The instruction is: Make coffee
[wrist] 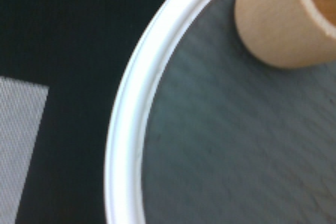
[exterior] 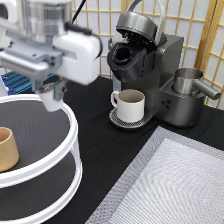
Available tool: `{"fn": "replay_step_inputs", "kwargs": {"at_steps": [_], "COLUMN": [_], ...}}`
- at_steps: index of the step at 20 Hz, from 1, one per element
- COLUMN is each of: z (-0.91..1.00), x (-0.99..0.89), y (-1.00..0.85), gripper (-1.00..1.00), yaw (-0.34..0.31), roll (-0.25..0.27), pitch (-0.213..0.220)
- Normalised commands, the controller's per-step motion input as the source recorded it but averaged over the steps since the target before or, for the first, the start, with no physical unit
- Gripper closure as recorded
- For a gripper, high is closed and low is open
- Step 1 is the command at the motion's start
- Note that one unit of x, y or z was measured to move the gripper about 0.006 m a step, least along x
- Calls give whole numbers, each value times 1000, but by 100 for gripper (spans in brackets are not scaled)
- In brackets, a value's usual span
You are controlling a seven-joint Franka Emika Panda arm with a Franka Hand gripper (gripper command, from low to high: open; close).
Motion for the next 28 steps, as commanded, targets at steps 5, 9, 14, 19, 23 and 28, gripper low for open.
{"fn": "replay_step_inputs", "kwargs": {"at_steps": [5,9,14,19,23,28], "z": [592,491,434,322,327,159], "x": [685,565,353,70,-5,-156], "y": [465,544,547,497,464,303], "gripper": [100,100,100,100,100,100], "yaw": [90,18,-4,-33,-40,-25], "roll": [238,261,269,321,323,284], "pitch": [142,48,0,0,0,1]}}
